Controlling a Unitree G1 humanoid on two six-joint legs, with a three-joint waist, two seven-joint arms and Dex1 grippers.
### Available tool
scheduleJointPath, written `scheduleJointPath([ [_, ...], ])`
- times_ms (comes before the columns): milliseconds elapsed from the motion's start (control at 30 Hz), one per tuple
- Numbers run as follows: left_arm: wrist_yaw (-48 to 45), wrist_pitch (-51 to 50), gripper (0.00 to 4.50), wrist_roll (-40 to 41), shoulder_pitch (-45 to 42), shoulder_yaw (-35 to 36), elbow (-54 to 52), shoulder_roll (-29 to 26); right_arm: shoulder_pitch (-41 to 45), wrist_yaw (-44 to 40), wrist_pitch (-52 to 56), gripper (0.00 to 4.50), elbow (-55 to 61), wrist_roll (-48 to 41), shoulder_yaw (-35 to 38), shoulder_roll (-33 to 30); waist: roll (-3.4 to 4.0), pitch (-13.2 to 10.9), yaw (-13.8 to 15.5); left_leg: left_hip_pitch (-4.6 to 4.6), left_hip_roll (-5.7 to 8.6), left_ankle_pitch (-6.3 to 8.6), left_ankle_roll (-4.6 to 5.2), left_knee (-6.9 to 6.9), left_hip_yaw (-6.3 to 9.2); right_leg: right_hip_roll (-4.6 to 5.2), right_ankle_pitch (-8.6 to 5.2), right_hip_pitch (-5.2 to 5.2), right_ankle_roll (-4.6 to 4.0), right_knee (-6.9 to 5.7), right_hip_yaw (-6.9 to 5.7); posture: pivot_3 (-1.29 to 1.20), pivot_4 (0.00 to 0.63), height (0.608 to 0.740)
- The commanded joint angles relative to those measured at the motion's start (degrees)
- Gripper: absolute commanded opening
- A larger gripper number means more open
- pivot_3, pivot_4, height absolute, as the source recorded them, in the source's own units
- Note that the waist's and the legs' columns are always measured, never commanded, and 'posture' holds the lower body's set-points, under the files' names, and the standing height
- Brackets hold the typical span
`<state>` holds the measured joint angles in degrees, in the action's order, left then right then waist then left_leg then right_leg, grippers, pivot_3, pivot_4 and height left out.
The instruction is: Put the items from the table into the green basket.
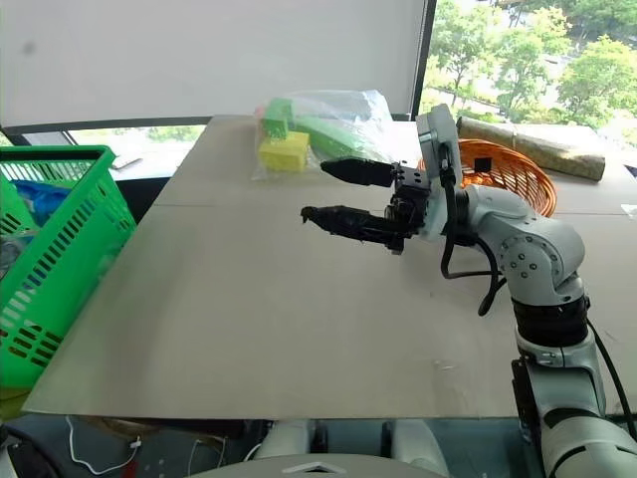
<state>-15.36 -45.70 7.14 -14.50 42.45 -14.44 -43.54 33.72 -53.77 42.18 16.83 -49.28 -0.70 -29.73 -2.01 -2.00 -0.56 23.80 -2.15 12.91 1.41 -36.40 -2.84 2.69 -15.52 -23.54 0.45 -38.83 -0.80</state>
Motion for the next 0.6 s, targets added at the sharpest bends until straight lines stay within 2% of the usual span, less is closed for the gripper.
scheduleJointPath([
  [33, -11.44, 4.61, 4.45, 10.57, 6.24, -8.22, -12.74, 5.41, -6.46, -4.86, -9.23, 4.5, -4.17, 10.24, -1.55, -5.07, 0.09, 0.34, -0.09, 0.0, 0.01, 0.0, 0.01, 0.0, -0.04, 0.04, 0.0, 0.02, 0.01, 0.04, 0.01, -0.02, 0.0, 0.74],
  [133, -16.06, 5.24, 4.45, 17.72, 16.54, -13.99, -21.46, 13.0, -11.74, -4.94, -15.94, 4.5, -9.45, 14.74, 0.12, -5.51, 0.29, 0.37, -0.74, -0.08, 0.04, 0.07, 0.18, -0.05, -0.45, 0.22, 0.01, 0.04, 0.02, 0.1, 0.08, -0.04, 0.0, 0.74],
  [200, -16.52, 9.21, 4.45, 16.26, 22.8, -18.41, -23.04, 16.07, -15.29, -3.9, -18.93, 4.5, -12.46, 16.44, 1.94, -4.97, 0.34, 0.42, -1.99, -0.1, -0.05, 0.0, 0.38, -0.12, -0.52, 0.1, 0.01, 0.0, 0.03, -0.01, 0.1, -0.05, 0.0, 0.74],
  [267, -15.57, 13.69, 4.45, 13.39, 28.83, -25.66, -21.84, 20.49, -21.37, -4.27, -26.22, 4.5, -16.27, 22.06, 1.9, -6.48, 0.52, 0.49, -2.0, -0.29, -0.2, 0.0, 0.39, -0.1, -0.57, -0.16, 0.0, 0.11, 0.01, -0.03, 0.16, -0.06, 0.0, 0.74],
  [367, -15.49, 20.58, 4.45, 6.4, 33.17, -34.49, -18.47, 20.49, -25.74, -3.07, -31.5, 4.5, -20.02, 25.04, 3.31, -5.79, 0.81, 0.37, -1.78, -0.76, -0.25, 0.0, 0.4, -0.07, -0.55, -0.51, -0.04, 0.5, -0.04, -0.04, 0.21, -0.08, 0.0, 0.74],
  [467, -15.21, 24.91, 4.45, 5.03, 33.45, -37.79, -16.08, 21.79, -28.0, -2.13, -37.83, 4.5, -24.24, 29.13, 3.2, -5.52, 1.28, 0.29, -1.93, -1.22, -0.24, 0.0, 0.41, -0.12, -0.53, -0.75, -0.23, 0.85, -0.28, -0.05, 0.28, -0.09, 0.0, 0.74],
  [600, -15.57, 29.44, 4.45, 3.58, 33.55, -39.6, -14.04, 21.56, -29.06, -1.93, -40.37, 4.5, -25.55, 30.31, 3.1, -4.92, 1.34, 0.3, -2.3, -1.95, -0.25, 0.01, 0.4, -0.12, -0.58, -0.9, -0.38, 1.47, -0.09, -0.03, 0.52, -0.09, 0.0, 0.74],
])
